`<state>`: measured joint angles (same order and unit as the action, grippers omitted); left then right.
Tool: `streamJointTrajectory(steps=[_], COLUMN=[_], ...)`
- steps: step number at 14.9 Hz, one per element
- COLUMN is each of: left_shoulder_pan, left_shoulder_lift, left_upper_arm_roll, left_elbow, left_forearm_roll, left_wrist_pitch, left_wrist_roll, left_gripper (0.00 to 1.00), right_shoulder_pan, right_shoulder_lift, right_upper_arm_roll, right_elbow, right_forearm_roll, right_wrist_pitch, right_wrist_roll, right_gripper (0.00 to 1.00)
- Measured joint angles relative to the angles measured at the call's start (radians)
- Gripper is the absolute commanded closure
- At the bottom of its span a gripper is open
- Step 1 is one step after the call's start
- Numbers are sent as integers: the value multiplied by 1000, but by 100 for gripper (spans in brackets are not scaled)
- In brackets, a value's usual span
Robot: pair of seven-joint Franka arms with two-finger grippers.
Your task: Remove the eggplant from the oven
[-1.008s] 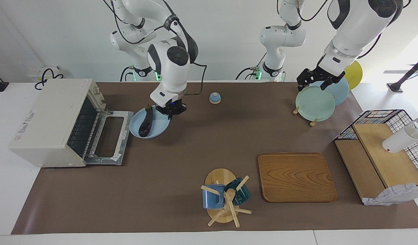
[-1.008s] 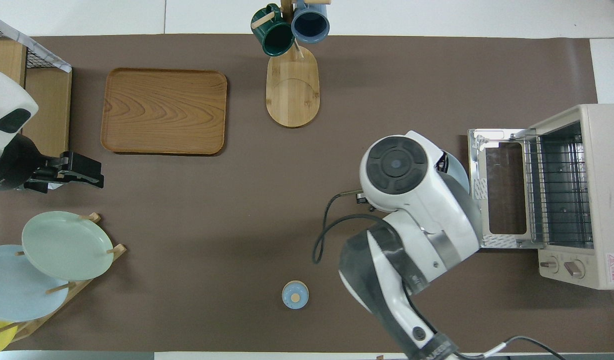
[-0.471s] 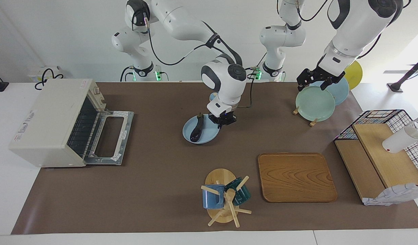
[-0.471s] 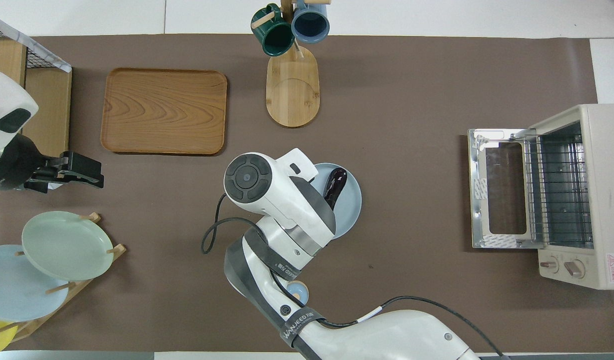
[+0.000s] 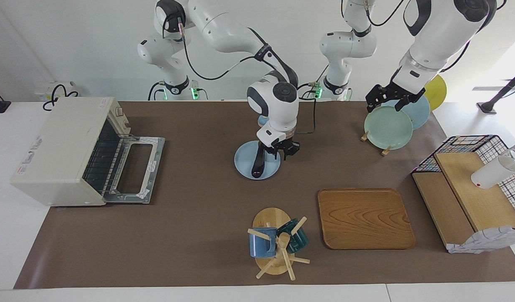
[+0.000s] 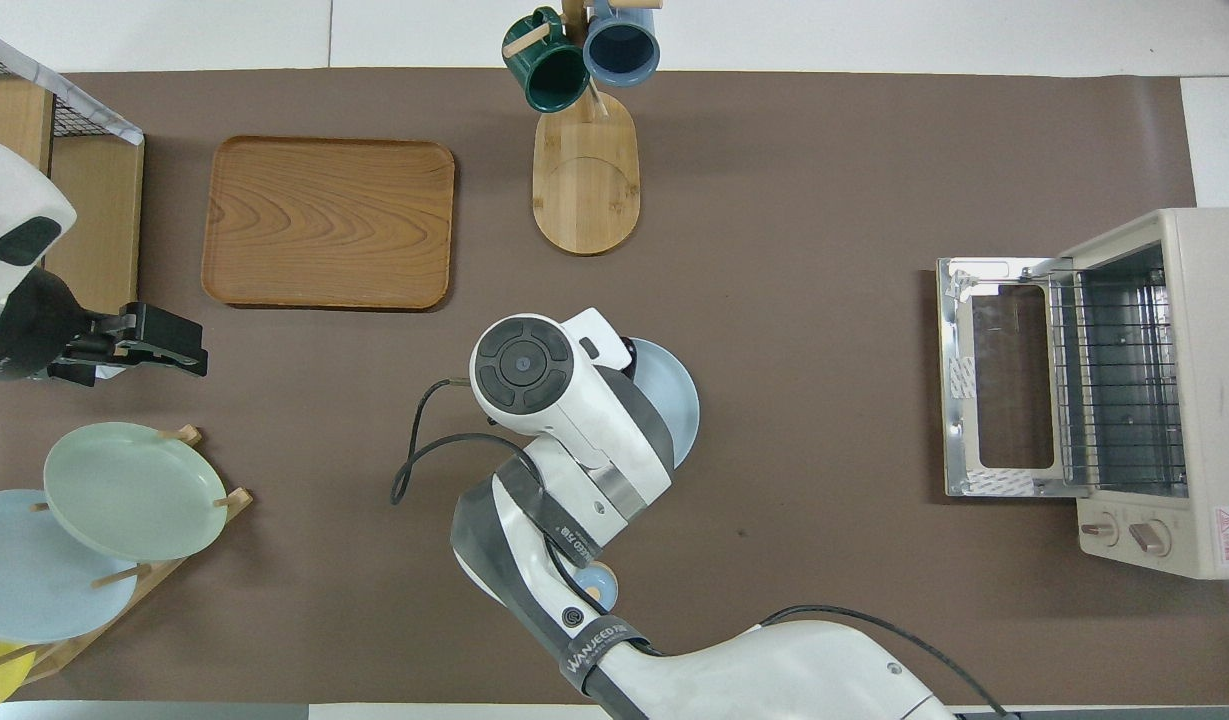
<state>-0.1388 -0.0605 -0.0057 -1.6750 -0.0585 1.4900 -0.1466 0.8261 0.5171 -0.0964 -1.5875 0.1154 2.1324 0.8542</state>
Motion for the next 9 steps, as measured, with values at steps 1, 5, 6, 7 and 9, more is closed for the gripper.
streamJointTrajectory(steps=[1,5,6,7,9], left_shoulder_pan=[0,0,0,0,-1], left_shoulder_lift=[0,0,0,0,0], left_upper_arm_roll=[0,0,0,0,-7], left_elbow=[0,0,0,0,-9], left_forearm_roll=[0,0,0,0,0], left_wrist_pitch=[0,0,1,5,35], left_wrist_roll=[0,0,0,0,0], left_gripper=[0,0,0,0,0], right_shoulder_pan=[1,-44,-75,-119,-234], right_shoulder_lift=[-7,-72,-97,-123,-166], right_upper_arm_roll=[0,-9,-13,-16,-19], right_elbow=[14,39,37,28,-17], right_forearm_roll=[-11,-181,-193,-198,-211], right_wrist_pitch=[-32,-245,-302,-344,-379], right_wrist_roll=[0,-80,-132,-189,-311], right_gripper=[53,100,100,100,100])
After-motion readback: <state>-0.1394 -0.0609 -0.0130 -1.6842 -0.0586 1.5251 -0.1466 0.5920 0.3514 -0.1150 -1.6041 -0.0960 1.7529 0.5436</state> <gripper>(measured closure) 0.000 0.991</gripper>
